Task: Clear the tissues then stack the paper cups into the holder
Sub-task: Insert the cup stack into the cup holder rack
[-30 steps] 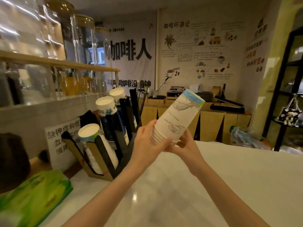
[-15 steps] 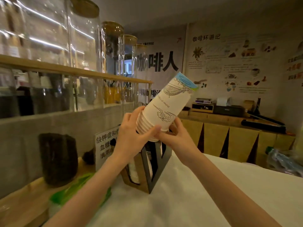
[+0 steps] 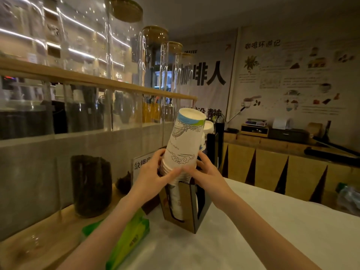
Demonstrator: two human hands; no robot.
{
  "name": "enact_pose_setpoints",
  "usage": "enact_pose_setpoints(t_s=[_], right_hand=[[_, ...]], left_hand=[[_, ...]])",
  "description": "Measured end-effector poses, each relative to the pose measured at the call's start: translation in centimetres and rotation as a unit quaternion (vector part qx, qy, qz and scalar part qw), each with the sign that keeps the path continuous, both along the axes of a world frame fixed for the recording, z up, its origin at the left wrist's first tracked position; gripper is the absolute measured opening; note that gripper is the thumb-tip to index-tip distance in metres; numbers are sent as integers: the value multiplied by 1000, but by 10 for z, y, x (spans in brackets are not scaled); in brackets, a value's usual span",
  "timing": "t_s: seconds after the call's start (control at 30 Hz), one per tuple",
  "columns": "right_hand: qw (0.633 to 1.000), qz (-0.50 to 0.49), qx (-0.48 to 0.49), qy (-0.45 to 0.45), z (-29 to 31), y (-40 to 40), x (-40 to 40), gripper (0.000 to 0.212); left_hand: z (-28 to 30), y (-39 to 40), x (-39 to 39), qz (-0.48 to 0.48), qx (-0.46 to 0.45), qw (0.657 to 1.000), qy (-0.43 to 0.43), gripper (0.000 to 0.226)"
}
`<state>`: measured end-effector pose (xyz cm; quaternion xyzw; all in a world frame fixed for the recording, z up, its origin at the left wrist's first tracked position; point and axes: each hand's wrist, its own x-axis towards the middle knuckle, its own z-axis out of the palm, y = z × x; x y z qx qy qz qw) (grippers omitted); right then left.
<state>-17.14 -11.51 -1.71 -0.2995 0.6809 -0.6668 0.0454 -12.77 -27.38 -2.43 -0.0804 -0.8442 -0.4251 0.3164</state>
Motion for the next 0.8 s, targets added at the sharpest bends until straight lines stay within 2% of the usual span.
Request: enact_pose_setpoints(t_s=[0.17,0.27,0.33,0.6,0.8], right_hand=[[999,-28,20,-18,-9,-4,2,51],[995,-50,34,-77,-12,-7,0,47],[993,-41,36,-106,-15,-7,-1,44],[987,-59,74,-133,-50,-8,-11,47],[985,-59,114,-113,-61,-4,-26,44]], left_hand=[[-6,-5,-4,18,-17,998,-53,63],[-5,-5,-4,29,-4,997,-67,61],[-4,-3,-3,32,4,998,-60,60],[-2,5,-7,52,50,997,7,66],[6,12,-6,44,51,998,-14,72]])
